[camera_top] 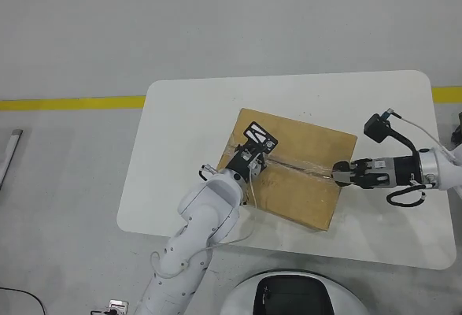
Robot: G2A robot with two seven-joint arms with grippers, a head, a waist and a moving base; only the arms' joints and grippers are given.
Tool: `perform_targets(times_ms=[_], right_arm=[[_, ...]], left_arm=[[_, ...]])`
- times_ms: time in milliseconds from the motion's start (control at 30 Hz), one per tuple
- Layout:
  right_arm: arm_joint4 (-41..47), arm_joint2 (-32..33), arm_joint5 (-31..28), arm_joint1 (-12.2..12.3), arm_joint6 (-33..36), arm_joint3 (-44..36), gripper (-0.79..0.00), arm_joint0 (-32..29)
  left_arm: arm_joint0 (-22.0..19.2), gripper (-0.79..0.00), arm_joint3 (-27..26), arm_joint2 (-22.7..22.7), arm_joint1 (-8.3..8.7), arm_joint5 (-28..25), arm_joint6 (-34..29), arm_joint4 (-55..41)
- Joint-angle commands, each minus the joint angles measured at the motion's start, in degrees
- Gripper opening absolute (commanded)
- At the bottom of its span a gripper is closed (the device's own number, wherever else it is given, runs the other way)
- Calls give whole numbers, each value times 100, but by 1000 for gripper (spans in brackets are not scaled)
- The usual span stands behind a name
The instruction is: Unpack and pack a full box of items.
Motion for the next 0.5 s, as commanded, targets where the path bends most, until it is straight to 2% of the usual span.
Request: perform_targets(times_ms=[0,300,467], right_arm=[[-38,9,-7,10,11,-22,-785,-21],[-86,105,-52,70,203,-108,-785,-22],[-498,85,-35,103,257,-164,-785,17]], left_arm=[[-3,-785,7,2,-4,-8,8,-1],[-10,-785,35,-1,-19,-32,11,0],[-11,-785,48,-10,-26,-27,18,15]])
